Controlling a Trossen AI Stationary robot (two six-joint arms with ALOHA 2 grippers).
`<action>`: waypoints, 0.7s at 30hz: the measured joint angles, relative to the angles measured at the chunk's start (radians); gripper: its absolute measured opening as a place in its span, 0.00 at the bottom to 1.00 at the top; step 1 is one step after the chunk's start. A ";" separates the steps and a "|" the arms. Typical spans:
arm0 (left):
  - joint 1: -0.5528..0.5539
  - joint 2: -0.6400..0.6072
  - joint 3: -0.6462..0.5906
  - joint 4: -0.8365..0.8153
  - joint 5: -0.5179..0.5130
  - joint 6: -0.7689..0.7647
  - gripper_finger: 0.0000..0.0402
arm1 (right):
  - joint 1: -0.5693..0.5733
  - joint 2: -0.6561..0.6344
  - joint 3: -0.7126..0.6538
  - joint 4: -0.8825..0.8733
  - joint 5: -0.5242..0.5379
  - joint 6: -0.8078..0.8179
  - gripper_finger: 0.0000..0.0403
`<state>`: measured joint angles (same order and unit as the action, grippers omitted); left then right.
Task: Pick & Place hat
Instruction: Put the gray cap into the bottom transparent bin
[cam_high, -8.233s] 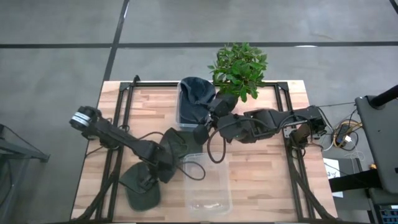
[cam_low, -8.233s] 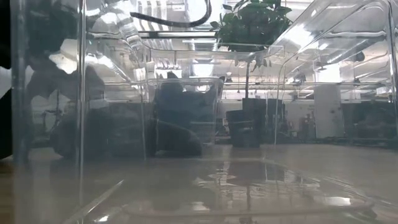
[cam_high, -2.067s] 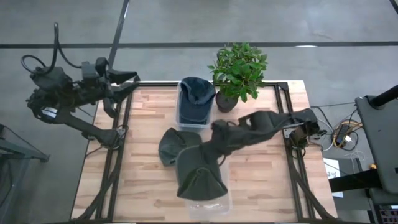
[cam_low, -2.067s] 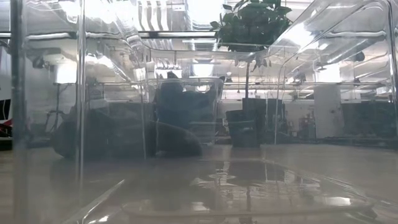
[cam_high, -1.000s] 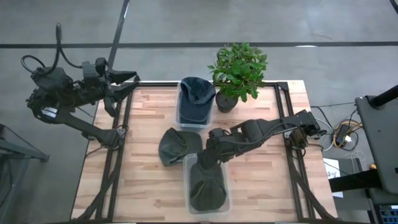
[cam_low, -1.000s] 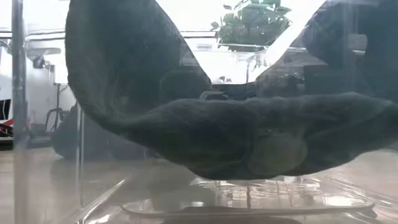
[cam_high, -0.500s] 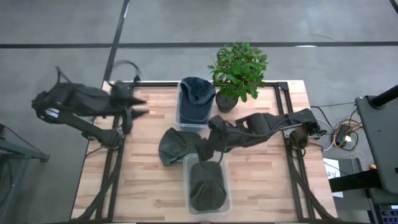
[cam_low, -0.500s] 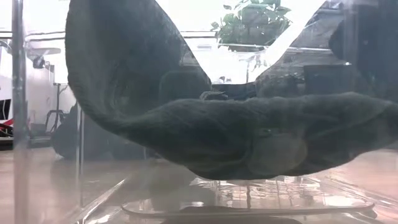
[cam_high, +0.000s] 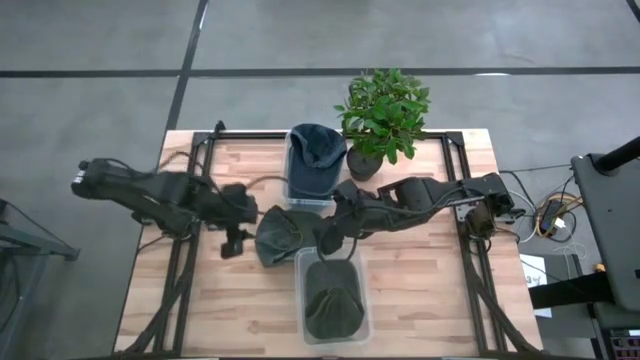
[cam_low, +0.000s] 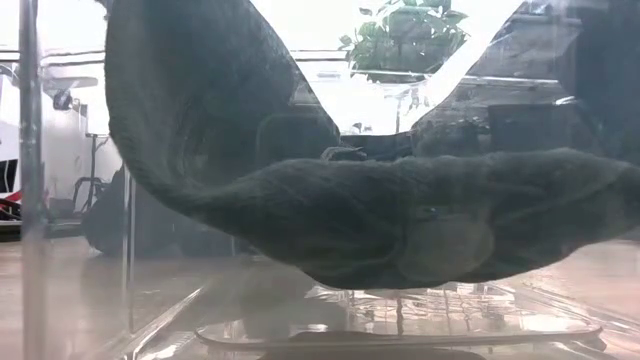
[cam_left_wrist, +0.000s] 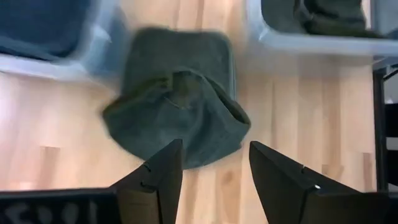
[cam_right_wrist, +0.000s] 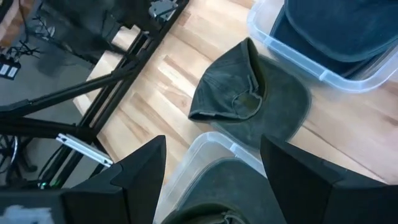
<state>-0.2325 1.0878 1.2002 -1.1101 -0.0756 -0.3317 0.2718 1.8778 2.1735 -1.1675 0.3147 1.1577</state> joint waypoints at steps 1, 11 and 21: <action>-0.001 0.006 -0.038 0.038 0.030 -0.009 0.44 | 0.000 0.000 0.000 0.000 0.002 -0.004 0.63; -0.033 0.074 -0.281 0.444 0.129 -0.062 0.44 | -0.002 0.000 -0.001 -0.002 0.035 -0.013 0.61; -0.063 0.206 -0.360 0.694 0.119 0.021 0.44 | -0.008 0.000 -0.001 0.000 0.055 -0.009 0.62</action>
<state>-0.2958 1.2934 0.8406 -0.4157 0.0429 -0.3103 0.2634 1.8778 2.1727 -1.1679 0.3698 1.1486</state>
